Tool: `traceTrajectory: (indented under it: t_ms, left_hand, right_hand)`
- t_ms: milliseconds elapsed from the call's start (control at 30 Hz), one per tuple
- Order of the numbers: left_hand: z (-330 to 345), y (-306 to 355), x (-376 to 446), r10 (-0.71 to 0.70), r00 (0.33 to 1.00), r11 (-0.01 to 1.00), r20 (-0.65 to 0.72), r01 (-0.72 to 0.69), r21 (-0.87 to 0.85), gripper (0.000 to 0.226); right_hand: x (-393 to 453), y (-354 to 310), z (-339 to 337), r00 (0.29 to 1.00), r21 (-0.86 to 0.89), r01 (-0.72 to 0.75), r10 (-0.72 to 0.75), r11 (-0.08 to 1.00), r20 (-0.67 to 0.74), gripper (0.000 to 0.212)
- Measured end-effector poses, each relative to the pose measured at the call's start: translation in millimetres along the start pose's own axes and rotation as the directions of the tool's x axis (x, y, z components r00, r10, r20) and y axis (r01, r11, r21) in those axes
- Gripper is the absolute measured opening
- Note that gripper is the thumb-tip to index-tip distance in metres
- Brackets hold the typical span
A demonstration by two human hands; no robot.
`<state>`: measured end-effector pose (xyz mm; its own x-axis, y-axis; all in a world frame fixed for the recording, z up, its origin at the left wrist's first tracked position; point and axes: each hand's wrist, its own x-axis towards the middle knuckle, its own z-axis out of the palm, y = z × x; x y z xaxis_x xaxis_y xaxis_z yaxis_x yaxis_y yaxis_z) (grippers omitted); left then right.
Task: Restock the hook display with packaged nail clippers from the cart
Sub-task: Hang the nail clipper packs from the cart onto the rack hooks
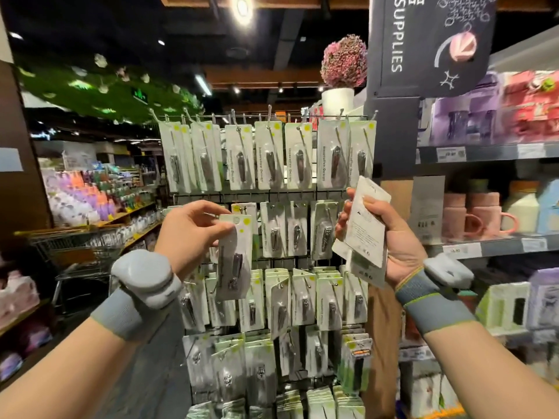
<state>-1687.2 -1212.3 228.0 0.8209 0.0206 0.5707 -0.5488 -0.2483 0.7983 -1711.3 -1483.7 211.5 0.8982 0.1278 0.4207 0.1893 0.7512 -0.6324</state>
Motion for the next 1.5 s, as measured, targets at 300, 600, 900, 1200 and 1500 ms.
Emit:
traceTrajectory:
  t_ms: [300,600,900,1200,1500]
  left_hand:
    - [2.7,-6.5,30.9,0.063,0.986,0.997,0.151,-0.068,0.026,0.020]
    - [26.9,3.8,49.3,0.198,0.959,0.956,0.202,-0.234,0.175,0.020]
    - [35.9,12.3,48.6,0.350,0.910,0.805,0.222,-0.413,0.425,0.010]
    - [51.5,9.7,74.1,0.200,0.943,0.664,0.265,-0.329,0.671,0.006]
    - [65.9,13.7,105.1,-0.012,0.950,0.565,0.313,-0.252,0.786,0.011]
  right_hand:
    - [22.6,13.7,18.5,0.997,0.011,0.073,-0.073,0.997,-0.009,0.050]
    - [45.5,15.7,25.2,0.999,-0.019,0.031,-0.032,0.999,-0.041,0.087]
    - [59.9,13.7,24.8,0.999,-0.040,-0.017,0.015,0.999,-0.036,0.086]
    - [69.5,13.3,24.4,0.998,-0.058,-0.069,0.069,0.996,-0.005,0.083]
    - [72.9,12.9,23.4,0.998,-0.062,-0.063,0.060,0.996,-0.036,0.087]
